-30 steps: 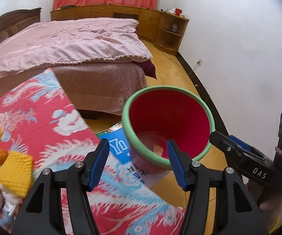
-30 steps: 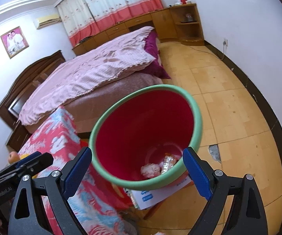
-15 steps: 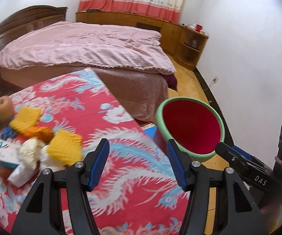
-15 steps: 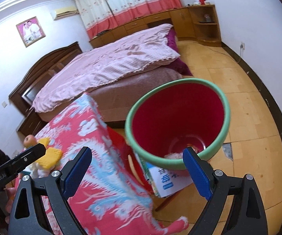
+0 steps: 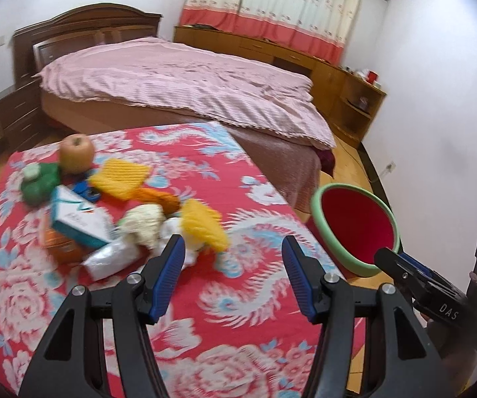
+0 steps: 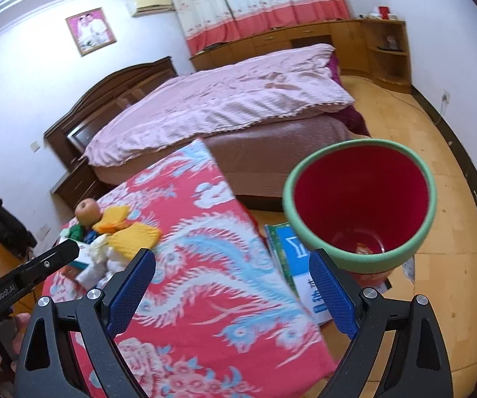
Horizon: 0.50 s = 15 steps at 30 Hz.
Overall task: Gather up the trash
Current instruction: 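Move both tools back over the remaining trash on the cloth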
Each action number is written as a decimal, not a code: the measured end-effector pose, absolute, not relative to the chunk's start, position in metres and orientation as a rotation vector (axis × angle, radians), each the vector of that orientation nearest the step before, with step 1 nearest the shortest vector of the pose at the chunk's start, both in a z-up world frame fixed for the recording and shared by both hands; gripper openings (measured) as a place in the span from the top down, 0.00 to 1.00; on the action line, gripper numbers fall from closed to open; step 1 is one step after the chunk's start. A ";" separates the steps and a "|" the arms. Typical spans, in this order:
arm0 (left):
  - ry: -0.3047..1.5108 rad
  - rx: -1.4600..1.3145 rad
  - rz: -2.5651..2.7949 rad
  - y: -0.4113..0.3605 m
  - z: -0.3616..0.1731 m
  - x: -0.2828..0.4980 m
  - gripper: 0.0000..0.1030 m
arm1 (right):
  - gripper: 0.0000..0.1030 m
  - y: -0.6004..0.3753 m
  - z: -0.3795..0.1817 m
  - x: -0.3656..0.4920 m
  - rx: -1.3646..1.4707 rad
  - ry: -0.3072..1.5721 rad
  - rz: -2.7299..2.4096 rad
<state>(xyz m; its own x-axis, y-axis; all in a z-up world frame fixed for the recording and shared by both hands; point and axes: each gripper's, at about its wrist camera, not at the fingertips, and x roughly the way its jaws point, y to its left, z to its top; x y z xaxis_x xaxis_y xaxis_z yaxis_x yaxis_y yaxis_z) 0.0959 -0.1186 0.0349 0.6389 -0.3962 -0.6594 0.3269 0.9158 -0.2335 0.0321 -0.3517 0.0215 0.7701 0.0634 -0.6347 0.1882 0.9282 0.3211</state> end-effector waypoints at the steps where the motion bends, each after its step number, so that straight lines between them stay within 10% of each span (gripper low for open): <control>1: 0.774 -0.101 -0.402 -0.113 0.035 0.096 0.41 | 0.08 -0.347 0.022 0.034 0.379 0.695 -0.062; 15: 0.777 -0.169 -0.204 -0.036 0.016 0.123 0.41 | 0.08 -0.281 0.008 0.086 0.307 0.770 0.068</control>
